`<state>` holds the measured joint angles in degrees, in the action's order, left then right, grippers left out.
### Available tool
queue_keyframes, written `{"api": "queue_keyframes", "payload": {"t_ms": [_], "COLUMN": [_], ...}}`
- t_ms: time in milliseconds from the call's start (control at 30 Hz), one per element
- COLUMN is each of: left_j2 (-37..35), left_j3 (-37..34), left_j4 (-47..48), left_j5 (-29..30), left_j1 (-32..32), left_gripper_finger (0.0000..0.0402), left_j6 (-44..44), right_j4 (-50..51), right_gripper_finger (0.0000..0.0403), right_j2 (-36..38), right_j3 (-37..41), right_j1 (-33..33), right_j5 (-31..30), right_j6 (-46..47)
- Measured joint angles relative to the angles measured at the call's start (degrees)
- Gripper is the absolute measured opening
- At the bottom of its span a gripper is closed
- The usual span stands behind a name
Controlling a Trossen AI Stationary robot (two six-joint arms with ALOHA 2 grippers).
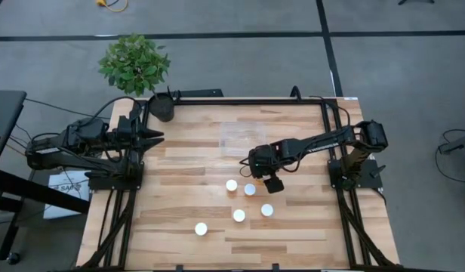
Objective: Pick and place pill bottles into a basket
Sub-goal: Put the orange pill bottle into the transparent bin
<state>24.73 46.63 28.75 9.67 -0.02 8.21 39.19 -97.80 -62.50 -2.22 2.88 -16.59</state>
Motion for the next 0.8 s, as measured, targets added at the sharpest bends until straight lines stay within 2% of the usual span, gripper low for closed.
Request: {"api": "queue_keyframes", "payload": {"t_ms": [800], "left_j2": [0.0], "left_j3": [0.0], "left_j4": [0.0], "left_j5": [-0.3], "left_j1": [0.0], "left_gripper_finger": [0.0077], "left_j6": [0.5], "right_j4": [0.1], "right_gripper_finger": [0.0246], "right_j2": [0.0], "right_j3": [0.0], "right_j1": [0.0], "right_j5": [-0.1], "right_j6": [1.2]}}
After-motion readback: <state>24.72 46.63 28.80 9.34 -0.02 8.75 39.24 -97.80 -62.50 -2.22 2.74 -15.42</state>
